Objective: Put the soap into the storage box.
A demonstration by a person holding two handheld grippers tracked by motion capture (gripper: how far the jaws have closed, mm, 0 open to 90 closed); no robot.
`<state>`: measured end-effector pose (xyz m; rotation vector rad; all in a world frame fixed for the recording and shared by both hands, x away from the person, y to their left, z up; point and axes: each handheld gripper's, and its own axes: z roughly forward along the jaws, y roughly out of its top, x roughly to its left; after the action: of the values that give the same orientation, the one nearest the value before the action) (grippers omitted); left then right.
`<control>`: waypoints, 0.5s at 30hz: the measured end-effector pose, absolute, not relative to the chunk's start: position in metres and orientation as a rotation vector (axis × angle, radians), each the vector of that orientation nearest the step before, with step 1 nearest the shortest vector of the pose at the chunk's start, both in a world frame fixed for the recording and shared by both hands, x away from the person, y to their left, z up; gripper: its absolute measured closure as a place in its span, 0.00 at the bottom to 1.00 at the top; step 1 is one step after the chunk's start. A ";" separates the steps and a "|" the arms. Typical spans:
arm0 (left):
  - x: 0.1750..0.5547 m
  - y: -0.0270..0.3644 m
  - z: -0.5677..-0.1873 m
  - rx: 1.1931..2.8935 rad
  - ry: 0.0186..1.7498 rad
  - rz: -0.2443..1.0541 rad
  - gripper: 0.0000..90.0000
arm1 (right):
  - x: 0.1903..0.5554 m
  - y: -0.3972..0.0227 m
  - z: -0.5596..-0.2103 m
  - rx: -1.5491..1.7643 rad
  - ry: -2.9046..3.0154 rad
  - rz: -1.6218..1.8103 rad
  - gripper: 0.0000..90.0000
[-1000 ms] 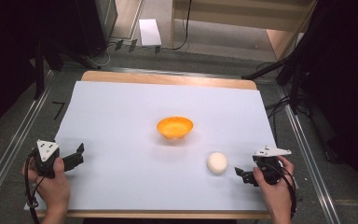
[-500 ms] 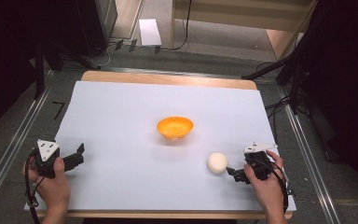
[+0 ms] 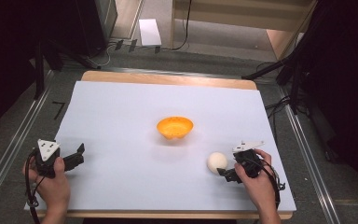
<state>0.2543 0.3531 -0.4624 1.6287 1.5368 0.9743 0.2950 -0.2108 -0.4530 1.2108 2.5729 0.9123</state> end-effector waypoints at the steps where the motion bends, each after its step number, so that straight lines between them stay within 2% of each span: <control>1: 0.254 0.353 -0.462 1.629 1.537 0.974 0.08 | 0.295 -0.211 -0.453 1.211 2.573 0.912 0.12; 15: 0.255 0.354 -0.462 1.634 1.536 0.970 0.08 | 0.303 -0.182 -0.464 1.164 2.618 0.855 0.23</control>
<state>0.2547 0.3535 -0.4623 1.6342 1.5364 0.9696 0.3028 -0.1825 -0.4639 1.1636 2.6182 0.8546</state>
